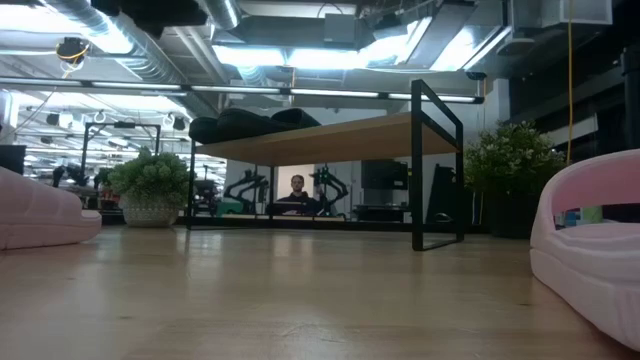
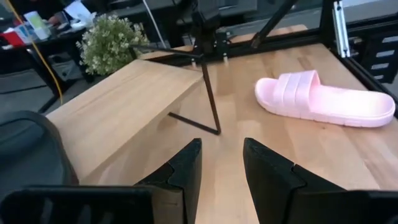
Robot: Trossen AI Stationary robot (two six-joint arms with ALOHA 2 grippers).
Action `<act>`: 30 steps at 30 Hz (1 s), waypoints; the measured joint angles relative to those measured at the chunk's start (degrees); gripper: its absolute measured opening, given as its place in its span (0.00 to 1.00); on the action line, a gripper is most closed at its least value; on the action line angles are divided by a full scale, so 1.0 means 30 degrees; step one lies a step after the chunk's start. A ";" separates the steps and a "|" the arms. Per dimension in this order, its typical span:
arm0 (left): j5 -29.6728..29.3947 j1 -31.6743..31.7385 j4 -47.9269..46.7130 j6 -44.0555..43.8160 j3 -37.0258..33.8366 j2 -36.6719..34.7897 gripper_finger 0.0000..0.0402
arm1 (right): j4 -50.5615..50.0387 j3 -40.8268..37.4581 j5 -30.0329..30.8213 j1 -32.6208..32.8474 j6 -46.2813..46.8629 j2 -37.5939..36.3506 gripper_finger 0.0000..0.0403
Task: Pick and place slides into the shelf
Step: Put the left pink slide on the shelf
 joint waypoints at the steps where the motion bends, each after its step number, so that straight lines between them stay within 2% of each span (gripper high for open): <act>1: -0.0300 -0.0273 0.0153 -0.0100 -0.0049 0.0000 0.27 | -0.1051 0.0886 -0.0001 0.0272 0.0815 0.0709 0.01; 8: -0.0998 -0.1740 0.0633 -0.0204 -0.0053 0.0000 0.27 | -0.9186 0.7344 -0.0339 0.1745 0.6960 0.5798 0.01; 14: -0.1340 -0.2355 0.0640 -0.0211 -0.0046 0.0000 0.27 | -1.4469 1.1848 -0.2740 0.2315 1.2226 0.9270 0.01; 18: -0.1339 -0.2490 0.0749 -0.0211 -0.0047 0.0000 0.27 | -1.6286 1.3872 -0.4614 0.2348 1.4197 1.1144 0.01; 22: -0.1343 -0.2482 0.0748 -0.0222 -0.0046 0.0000 0.27 | -1.6598 1.5343 -0.5495 0.2226 1.4306 1.2662 0.01; 26: -0.1345 -0.2482 0.0741 -0.0262 -0.0046 0.0000 0.27 | -1.6652 1.6263 -0.5733 0.1852 1.4229 1.3919 0.01; 30: -0.1339 -0.2482 0.0731 -0.0403 -0.0046 0.0000 0.27 | -1.7012 1.6339 -0.7027 0.1462 1.4220 1.4847 0.01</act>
